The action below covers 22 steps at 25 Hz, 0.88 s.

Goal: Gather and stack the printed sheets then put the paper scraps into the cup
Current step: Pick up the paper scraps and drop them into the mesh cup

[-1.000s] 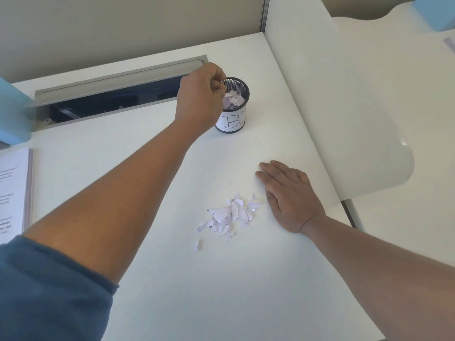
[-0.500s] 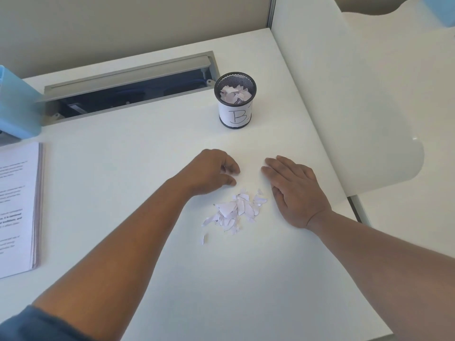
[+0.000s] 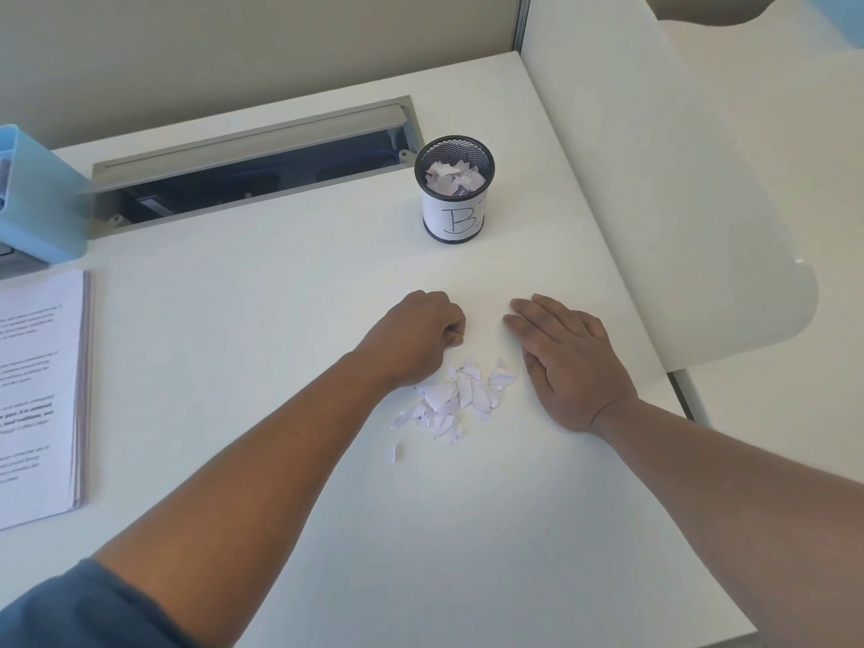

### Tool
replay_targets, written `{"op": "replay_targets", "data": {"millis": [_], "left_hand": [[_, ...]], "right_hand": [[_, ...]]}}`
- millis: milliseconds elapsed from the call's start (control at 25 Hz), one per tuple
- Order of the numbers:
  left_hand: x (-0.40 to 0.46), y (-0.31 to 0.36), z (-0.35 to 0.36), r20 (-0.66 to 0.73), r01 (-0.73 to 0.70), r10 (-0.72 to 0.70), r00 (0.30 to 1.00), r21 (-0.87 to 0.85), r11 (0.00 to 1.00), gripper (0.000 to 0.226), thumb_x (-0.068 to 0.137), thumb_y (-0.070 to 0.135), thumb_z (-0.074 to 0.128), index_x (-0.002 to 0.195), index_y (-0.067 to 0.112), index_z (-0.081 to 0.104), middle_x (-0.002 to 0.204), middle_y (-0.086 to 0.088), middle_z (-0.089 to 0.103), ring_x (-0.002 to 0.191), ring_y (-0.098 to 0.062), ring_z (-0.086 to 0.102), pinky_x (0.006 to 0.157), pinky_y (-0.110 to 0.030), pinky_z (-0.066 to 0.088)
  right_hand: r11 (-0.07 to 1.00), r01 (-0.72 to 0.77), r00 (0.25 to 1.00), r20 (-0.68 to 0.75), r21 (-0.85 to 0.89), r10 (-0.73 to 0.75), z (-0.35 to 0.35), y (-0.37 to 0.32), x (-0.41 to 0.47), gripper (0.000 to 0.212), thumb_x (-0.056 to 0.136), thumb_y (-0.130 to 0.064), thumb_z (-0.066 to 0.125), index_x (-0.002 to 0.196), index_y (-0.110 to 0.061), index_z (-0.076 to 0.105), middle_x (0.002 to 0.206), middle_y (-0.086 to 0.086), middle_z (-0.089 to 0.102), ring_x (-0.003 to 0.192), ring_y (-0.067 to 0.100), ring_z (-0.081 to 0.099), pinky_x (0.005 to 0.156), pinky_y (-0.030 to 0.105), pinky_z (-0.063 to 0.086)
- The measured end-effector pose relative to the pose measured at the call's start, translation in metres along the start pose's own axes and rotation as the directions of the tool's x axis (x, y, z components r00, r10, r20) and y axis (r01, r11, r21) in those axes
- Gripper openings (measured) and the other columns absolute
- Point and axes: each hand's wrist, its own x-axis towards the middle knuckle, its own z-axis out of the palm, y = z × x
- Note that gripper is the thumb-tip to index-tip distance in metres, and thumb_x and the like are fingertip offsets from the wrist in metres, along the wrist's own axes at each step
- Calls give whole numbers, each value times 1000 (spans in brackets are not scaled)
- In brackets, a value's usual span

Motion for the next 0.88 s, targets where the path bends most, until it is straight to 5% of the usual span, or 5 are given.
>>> {"op": "replay_targets", "data": {"millis": [200, 320, 520, 760, 880], "left_hand": [[2, 3, -13, -8, 75, -78, 997, -177, 981, 18, 100, 5, 53, 88, 17, 62, 96, 6, 60, 87, -9, 55, 79, -27, 46], [9, 17, -40, -200, 38, -121, 972, -378, 925, 21, 100, 9, 58, 85, 23, 60, 85, 14, 58, 68, 6, 50, 64, -9, 38], [49, 32, -85, -548, -73, -87, 832, -263, 962, 11, 98, 11, 59, 91, 18, 61, 93, 10, 57, 86, -8, 52, 76, -16, 40], [86, 19, -104, -568, 51, -154, 809, -193, 980, 16, 92, 5, 53, 88, 9, 68, 100, -2, 66, 94, -21, 60, 83, -36, 52], [89, 19, -108, -576, 48, -178, 798, -233, 971, 12, 91, 10, 61, 83, 13, 70, 92, 3, 66, 82, -11, 59, 75, -28, 49]], "right_hand": [[1000, 3, 1000, -9, -1, -3, -1, 0, 0, 48, 101, -23, 34, 145, -18, 53, 158, -2, 45, 147, 25, 37, 110, 43, 30], [1000, 5, 1000, -14, 5, -5, 0, 0, 0, 48, 101, -23, 35, 144, -17, 54, 157, -1, 45, 147, 26, 38, 109, 44, 31], [1000, 3, 1000, -18, 12, -3, -1, 0, -1, 48, 102, -23, 32, 144, -17, 54, 157, -2, 45, 147, 25, 38, 109, 44, 33], [1000, 6, 1000, -18, 13, -6, 0, 0, -1, 47, 102, -23, 32, 144, -17, 54, 157, -1, 45, 147, 26, 38, 109, 45, 33], [1000, 5, 1000, -15, 12, -5, 0, 0, -1, 48, 102, -23, 32, 144, -17, 53, 157, -1, 45, 147, 26, 37, 110, 44, 32]]}}
